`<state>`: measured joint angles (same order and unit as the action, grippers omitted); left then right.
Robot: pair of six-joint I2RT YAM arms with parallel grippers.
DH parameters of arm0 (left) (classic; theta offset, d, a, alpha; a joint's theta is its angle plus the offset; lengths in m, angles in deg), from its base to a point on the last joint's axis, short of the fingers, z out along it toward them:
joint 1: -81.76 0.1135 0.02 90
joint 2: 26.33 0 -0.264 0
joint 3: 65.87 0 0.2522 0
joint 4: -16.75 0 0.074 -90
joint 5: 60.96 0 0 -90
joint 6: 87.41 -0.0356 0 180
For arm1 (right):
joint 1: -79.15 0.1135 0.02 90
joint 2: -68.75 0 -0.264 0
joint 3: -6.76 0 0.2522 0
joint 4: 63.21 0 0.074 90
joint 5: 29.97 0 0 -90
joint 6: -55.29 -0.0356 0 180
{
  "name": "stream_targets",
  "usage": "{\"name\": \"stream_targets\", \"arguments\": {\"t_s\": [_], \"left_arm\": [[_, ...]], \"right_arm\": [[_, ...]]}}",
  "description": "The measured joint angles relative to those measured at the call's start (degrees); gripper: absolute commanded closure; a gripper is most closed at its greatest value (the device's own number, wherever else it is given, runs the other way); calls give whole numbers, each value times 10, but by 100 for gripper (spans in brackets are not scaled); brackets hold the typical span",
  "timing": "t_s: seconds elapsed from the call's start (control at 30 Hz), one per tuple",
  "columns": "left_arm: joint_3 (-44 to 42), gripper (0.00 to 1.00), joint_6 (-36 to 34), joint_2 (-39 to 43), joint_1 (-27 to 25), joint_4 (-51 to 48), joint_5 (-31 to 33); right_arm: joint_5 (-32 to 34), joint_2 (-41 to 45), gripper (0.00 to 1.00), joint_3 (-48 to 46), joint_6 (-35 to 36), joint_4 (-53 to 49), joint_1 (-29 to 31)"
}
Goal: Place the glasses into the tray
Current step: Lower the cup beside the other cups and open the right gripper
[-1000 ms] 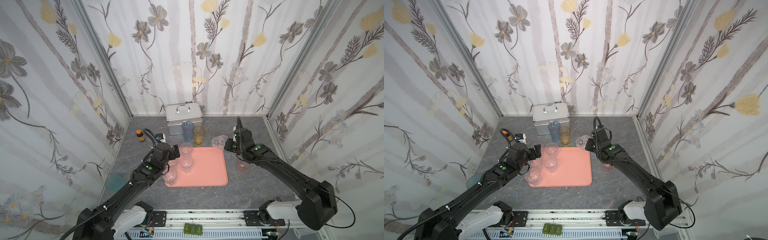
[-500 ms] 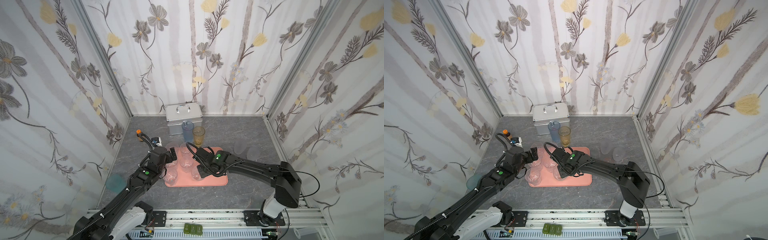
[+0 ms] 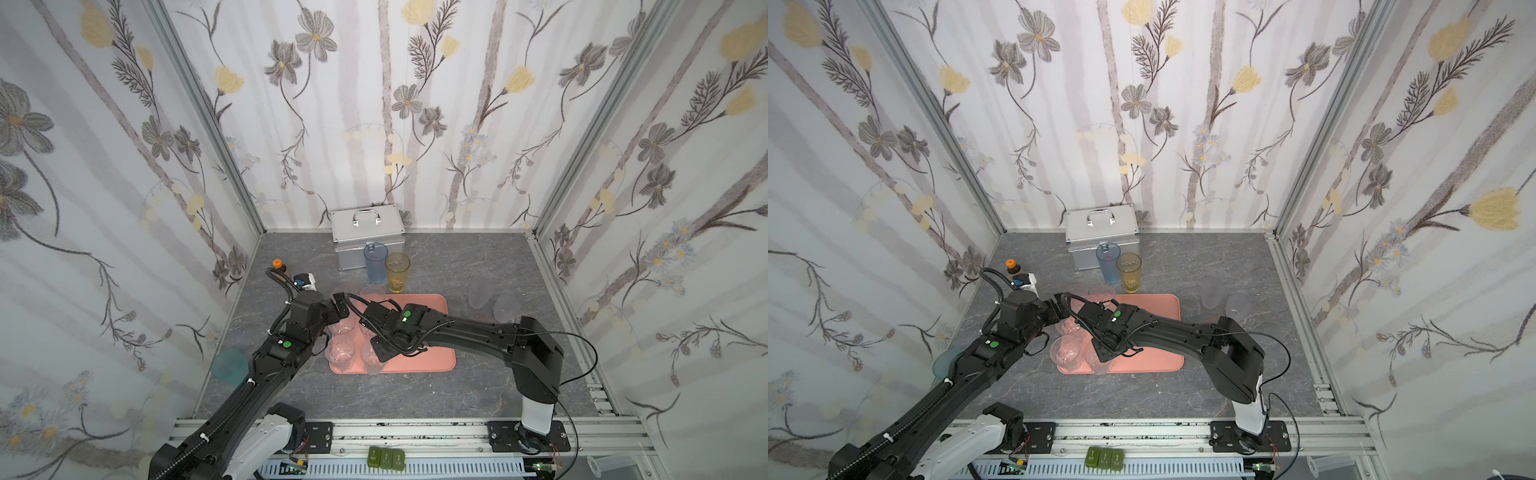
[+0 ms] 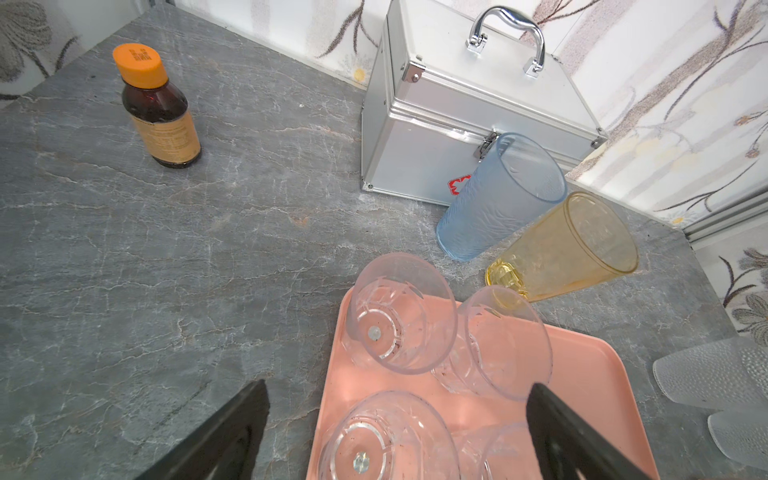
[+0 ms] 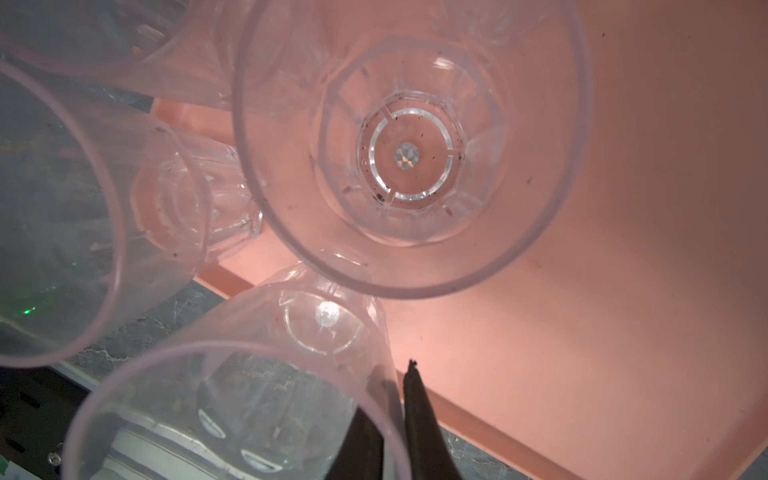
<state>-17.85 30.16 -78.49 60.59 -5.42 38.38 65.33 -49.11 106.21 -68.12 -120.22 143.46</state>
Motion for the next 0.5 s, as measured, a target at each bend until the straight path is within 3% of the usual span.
{"name": "stream_targets", "arguments": {"t_s": [0.23, 0.5], "left_arm": [[-8, 0, 1, 22, 2, 0, 12], [-17, 0, 1, 43, 2, -2, 36]], "right_arm": [[-51, 5, 79, -17, -18, 34, -12], [-22, 23, 89, -34, -33, 53, -12]]}}
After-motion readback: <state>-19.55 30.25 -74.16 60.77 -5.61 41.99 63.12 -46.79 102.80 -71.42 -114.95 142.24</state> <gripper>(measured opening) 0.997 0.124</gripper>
